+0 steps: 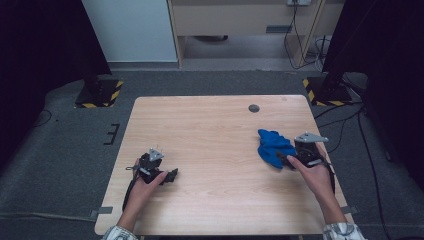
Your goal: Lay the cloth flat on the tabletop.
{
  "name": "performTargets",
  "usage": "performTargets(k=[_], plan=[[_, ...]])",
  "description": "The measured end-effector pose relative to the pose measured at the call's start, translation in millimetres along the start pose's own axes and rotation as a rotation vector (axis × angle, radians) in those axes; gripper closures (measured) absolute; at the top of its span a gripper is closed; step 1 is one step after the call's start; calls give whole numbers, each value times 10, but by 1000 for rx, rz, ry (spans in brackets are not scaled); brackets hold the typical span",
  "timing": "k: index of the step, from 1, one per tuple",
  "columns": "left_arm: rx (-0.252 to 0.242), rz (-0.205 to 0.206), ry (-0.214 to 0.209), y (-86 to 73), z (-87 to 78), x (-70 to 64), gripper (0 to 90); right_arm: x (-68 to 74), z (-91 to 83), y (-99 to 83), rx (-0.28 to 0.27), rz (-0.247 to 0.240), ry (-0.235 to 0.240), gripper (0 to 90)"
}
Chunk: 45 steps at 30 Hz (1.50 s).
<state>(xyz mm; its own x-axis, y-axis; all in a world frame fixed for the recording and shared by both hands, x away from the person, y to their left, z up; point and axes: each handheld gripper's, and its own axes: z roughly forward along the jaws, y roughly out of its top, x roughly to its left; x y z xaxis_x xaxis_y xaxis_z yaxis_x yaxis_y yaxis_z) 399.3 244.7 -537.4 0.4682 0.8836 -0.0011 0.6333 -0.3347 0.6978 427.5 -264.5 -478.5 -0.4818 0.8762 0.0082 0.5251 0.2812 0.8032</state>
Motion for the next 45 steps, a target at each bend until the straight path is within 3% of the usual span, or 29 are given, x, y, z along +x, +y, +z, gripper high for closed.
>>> performTargets(k=[7,12,15,19,21,24,31,33,38,45], plan=[[0,-1,1,0,-1,-3,0,33,264,35,35,12,11,112],[3,2,0,0,-3,-7,0,-19,443,-38,80,21,6,108],[3,3,-1,-1,-3,-11,0,-36,545,-90,117,10,14,143],[1,2,-2,-1,-2,-16,0,-44,612,-158,139,29,36,132],[0,2,-2,-2,-1,-20,0,-41,613,-163,142,28,36,142],[2,6,-4,-1,-3,-25,0,-22,608,-189,143,0,1,243],[3,7,-5,-1,-3,-27,0,-80,545,-226,113,-2,-11,614],[3,7,-5,-1,-3,-26,0,-98,534,-234,101,3,4,662],[3,8,-6,-1,-3,-27,0,-92,492,-208,82,1,14,705],[3,9,-7,-1,-4,-28,0,-18,298,-87,3,3,33,709]])
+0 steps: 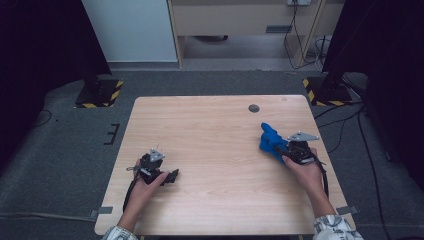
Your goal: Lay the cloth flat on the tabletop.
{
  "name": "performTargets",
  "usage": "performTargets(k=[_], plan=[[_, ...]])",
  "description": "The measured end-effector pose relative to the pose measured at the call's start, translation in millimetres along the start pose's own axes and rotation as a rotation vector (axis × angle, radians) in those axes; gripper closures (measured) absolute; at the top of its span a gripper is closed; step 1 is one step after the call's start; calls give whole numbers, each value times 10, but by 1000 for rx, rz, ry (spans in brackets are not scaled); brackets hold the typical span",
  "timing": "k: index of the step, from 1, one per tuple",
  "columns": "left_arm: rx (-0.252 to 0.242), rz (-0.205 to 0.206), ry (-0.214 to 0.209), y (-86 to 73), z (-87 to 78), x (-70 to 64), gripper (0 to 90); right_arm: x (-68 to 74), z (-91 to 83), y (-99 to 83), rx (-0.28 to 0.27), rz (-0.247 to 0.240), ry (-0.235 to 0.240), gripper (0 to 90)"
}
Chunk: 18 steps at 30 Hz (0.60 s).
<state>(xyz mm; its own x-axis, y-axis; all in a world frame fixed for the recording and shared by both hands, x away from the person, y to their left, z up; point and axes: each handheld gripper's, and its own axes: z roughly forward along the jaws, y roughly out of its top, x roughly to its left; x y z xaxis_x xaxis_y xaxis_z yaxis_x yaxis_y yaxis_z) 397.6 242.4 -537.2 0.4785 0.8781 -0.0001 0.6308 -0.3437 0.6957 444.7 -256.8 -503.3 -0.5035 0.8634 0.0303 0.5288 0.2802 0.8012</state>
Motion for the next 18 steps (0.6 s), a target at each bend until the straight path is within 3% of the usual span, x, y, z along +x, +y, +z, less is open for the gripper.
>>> performTargets(k=[7,18], plan=[[0,0,0,0,0,0,0,190,-186,158,-68,-34,38,708],[0,0,0,0,0,0,0,664,-189,364,-108,-117,119,710]])
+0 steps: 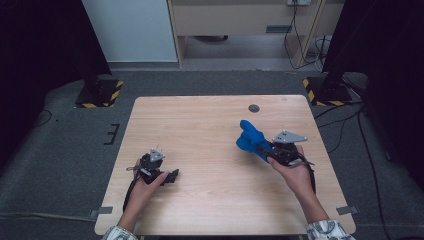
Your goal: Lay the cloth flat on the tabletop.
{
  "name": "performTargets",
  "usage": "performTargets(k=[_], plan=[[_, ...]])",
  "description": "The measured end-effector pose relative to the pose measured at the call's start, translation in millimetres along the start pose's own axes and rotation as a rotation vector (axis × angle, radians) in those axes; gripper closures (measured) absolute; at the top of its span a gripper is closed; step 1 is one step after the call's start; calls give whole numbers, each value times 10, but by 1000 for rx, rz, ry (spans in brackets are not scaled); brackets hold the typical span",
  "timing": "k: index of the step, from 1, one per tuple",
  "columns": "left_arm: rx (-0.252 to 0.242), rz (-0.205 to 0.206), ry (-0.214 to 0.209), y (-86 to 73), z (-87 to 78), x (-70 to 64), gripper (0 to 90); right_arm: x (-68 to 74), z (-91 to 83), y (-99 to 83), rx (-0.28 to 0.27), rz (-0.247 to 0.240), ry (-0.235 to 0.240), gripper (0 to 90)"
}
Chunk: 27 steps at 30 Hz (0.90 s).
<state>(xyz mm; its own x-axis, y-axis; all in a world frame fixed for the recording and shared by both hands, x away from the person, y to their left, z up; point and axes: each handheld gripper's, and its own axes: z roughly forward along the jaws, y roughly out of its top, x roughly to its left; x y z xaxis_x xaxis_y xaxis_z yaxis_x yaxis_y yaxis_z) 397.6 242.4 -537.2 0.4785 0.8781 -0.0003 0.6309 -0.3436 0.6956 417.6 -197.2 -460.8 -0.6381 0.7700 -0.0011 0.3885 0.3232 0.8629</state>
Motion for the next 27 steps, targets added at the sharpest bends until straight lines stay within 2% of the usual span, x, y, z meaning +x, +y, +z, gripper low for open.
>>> performTargets(k=[8,17,27], plan=[[0,0,0,0,0,0,0,289,58,111,-9,-52,56,710],[0,0,0,0,0,0,0,548,180,123,14,-91,113,709],[0,0,0,0,0,0,0,708,347,32,61,-106,148,709]])
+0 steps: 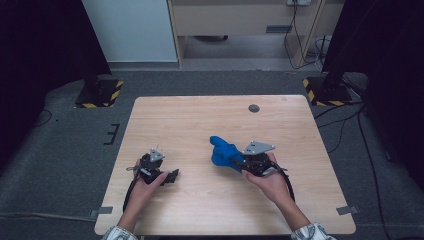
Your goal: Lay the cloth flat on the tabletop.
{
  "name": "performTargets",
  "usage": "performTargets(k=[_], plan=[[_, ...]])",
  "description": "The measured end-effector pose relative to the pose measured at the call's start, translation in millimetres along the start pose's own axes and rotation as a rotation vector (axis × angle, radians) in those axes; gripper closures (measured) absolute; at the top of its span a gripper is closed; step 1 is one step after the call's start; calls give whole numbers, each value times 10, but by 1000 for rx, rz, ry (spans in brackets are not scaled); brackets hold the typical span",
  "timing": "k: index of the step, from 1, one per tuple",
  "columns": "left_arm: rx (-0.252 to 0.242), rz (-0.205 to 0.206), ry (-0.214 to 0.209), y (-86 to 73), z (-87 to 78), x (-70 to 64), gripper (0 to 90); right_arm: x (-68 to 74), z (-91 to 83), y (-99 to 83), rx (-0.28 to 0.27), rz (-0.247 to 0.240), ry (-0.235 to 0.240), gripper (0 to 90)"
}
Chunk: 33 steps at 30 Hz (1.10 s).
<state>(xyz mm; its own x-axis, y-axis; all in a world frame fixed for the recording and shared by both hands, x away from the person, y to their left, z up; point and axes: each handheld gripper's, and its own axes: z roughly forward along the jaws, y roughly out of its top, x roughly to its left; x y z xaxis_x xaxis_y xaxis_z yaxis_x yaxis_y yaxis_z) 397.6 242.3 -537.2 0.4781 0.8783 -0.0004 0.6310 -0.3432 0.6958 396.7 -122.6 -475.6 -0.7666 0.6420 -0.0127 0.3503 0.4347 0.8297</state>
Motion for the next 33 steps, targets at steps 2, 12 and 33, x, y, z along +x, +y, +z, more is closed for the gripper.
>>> performTargets(k=[2,12,33], plan=[[0,0,0,0,0,0,0,4,32,-24,10,1,7,708],[0,0,0,0,0,0,0,8,176,-134,53,20,22,705],[-2,2,-3,1,2,-6,0,81,465,-291,133,1,6,665]])
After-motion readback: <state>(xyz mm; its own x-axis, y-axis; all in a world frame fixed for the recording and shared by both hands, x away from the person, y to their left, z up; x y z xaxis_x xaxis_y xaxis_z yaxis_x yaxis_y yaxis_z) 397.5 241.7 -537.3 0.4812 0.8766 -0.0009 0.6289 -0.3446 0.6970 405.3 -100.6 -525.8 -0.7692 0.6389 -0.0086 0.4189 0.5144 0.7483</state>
